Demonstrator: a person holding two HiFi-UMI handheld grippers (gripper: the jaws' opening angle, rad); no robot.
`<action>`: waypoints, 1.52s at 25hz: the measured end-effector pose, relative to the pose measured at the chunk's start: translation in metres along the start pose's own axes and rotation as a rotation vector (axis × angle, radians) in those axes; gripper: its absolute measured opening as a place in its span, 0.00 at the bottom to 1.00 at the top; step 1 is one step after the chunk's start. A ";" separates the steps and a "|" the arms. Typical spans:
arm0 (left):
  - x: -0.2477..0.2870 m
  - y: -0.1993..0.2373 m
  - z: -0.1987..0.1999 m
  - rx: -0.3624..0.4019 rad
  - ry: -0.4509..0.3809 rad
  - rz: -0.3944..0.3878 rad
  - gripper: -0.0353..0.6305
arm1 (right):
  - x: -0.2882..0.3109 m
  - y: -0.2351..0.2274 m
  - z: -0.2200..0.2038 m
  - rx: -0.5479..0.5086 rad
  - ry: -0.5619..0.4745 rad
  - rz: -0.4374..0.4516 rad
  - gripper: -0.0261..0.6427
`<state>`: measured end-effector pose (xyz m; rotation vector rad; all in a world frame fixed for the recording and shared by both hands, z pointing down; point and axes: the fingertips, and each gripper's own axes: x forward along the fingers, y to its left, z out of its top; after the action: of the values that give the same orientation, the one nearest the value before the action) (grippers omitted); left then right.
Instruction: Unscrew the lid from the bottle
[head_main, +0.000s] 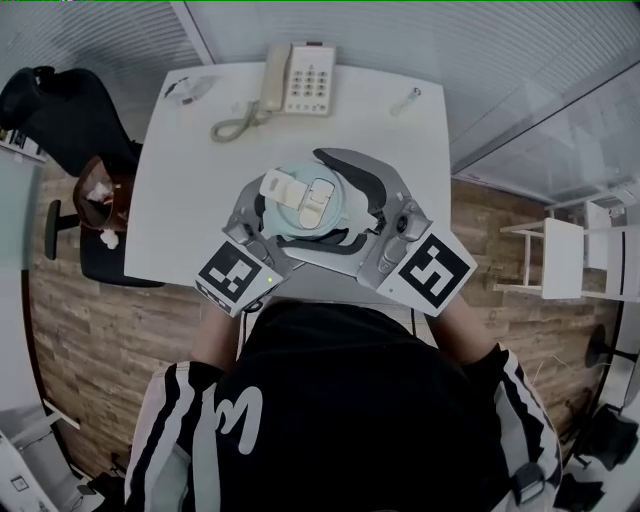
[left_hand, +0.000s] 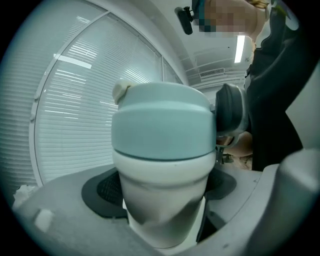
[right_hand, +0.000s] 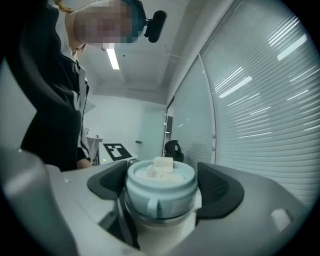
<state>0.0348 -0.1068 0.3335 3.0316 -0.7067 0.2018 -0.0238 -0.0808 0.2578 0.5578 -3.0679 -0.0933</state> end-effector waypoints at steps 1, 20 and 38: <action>-0.001 -0.005 0.000 0.001 0.000 -0.031 0.71 | -0.002 0.004 -0.001 0.009 0.010 0.044 0.68; -0.014 -0.076 0.019 0.061 0.027 -0.530 0.71 | -0.043 0.050 0.017 0.034 0.055 0.872 0.69; -0.010 0.017 0.041 0.013 -0.038 -0.153 0.71 | -0.023 -0.010 0.057 0.083 -0.081 0.155 0.69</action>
<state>0.0231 -0.1197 0.2912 3.0913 -0.4741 0.1457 -0.0002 -0.0786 0.2006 0.3241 -3.1934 0.0154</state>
